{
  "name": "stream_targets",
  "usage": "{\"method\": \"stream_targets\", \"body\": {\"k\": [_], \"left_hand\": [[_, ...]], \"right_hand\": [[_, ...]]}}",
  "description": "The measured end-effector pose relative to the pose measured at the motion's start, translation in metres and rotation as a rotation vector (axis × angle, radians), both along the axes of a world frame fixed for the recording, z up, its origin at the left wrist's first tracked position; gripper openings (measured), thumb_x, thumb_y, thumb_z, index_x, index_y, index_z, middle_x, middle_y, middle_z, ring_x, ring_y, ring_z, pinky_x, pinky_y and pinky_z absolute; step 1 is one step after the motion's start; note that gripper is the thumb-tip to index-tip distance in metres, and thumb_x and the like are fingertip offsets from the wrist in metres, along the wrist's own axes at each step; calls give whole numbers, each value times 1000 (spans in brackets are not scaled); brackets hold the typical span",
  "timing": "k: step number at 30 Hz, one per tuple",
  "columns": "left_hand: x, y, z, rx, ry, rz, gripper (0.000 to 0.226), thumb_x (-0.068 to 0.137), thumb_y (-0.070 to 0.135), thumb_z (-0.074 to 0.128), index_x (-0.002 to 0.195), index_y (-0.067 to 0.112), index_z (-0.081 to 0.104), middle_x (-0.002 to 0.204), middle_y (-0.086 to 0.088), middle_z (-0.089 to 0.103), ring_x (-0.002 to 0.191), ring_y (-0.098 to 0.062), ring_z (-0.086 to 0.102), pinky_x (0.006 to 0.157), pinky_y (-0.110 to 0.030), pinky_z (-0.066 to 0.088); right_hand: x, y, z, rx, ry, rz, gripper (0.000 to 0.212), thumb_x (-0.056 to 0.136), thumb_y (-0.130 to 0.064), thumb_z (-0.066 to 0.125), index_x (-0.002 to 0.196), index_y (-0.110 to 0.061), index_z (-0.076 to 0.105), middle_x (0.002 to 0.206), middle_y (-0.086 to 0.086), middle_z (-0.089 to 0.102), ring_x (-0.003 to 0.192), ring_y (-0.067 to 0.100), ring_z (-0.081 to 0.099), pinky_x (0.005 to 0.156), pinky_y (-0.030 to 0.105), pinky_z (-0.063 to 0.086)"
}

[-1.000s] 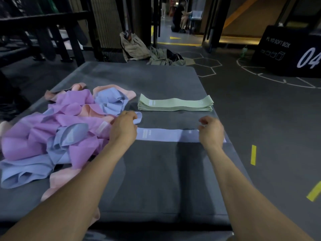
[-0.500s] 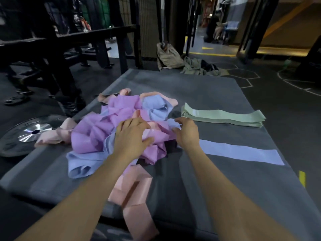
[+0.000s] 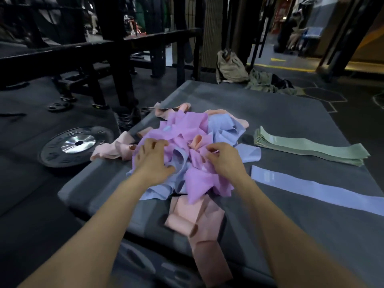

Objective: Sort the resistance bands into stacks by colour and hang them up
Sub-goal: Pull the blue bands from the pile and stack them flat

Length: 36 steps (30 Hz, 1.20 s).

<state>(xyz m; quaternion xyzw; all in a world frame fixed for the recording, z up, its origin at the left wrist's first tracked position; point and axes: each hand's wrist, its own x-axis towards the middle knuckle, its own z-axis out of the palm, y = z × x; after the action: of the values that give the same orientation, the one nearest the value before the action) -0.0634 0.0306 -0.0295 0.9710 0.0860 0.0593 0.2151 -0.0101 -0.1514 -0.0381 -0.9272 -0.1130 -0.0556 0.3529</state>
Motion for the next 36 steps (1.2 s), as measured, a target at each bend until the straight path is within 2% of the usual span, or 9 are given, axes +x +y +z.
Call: {"method": "stream_targets", "body": {"k": [7, 10, 12, 14, 22, 26, 29, 33, 36], "left_hand": [[-14, 12, 1, 0, 175, 105, 73, 82, 57, 58, 130, 7, 37, 138, -17, 33, 132, -33, 27, 101, -42, 33], [-15, 9, -3, -116, 189, 34, 42, 82, 49, 63, 91, 11, 49, 99, -10, 56, 94, -31, 52, 72, -30, 43], [-17, 7, 1, -204, 82, -12, 42, 84, 36, 67, 65, 12, 37, 64, -2, 41, 70, -25, 41, 51, -17, 31], [-16, 2, 9, -361, -92, -47, 43, 84, 24, 68, 58, 8, 37, 60, -5, 36, 67, -20, 34, 51, -17, 31], [-4, -10, 78, -819, -327, -106, 40, 86, 28, 66, 73, -8, 56, 65, -10, 49, 60, -19, 43, 59, -29, 37], [-6, -12, 121, -995, -324, -166, 36, 89, 34, 60, 61, 13, 52, 51, 1, 51, 48, -9, 46, 51, -20, 38], [-18, -13, 150, -1167, -286, -318, 31, 89, 32, 56, 67, 11, 51, 52, 3, 57, 50, -8, 53, 53, -16, 41], [-27, -9, 172, -1185, -300, -434, 31, 68, 26, 77, 90, 12, 59, 84, -4, 63, 79, -16, 57, 76, -26, 48], [-30, -6, 186, -1041, -359, -354, 18, 83, 5, 67, 95, 15, 58, 85, 0, 62, 74, -12, 57, 61, -19, 50]], "right_hand": [[-20, -8, 16, 77, -98, -51, 20, 88, -9, 58, 100, 3, 68, 103, 17, 69, 96, 30, 60, 67, 21, 34], [-31, -3, 18, 39, -90, -26, 19, 85, -9, 60, 94, 6, 66, 97, 20, 66, 93, 34, 58, 75, 30, 40], [-36, 2, 19, -4, -100, -1, 19, 82, -9, 62, 91, 7, 65, 95, 22, 64, 91, 35, 57, 78, 37, 42], [-42, 9, 23, 20, -117, 34, 17, 80, -9, 63, 89, 5, 66, 92, 17, 64, 89, 32, 57, 76, 35, 42], [-47, 34, 67, 265, 71, 368, 53, 79, 3, 65, 128, -12, 50, 114, 3, 60, 88, 10, 56, 72, 7, 44], [-46, 37, 105, 365, -43, 340, 23, 80, 6, 62, 98, -8, 65, 80, -4, 59, 69, 2, 49, 60, 8, 38], [-43, 33, 131, 435, -74, 229, 34, 77, 14, 48, 61, -16, 55, 56, -2, 45, 52, 6, 37, 51, 20, 32], [-41, 31, 159, 524, -88, 175, 13, 72, -3, 54, 61, 4, 53, 58, 7, 46, 60, 15, 40, 59, 33, 36], [-47, 26, 180, 587, -96, 183, 16, 77, 5, 57, 62, 0, 59, 58, 7, 50, 62, 16, 42, 58, 32, 37]]}}
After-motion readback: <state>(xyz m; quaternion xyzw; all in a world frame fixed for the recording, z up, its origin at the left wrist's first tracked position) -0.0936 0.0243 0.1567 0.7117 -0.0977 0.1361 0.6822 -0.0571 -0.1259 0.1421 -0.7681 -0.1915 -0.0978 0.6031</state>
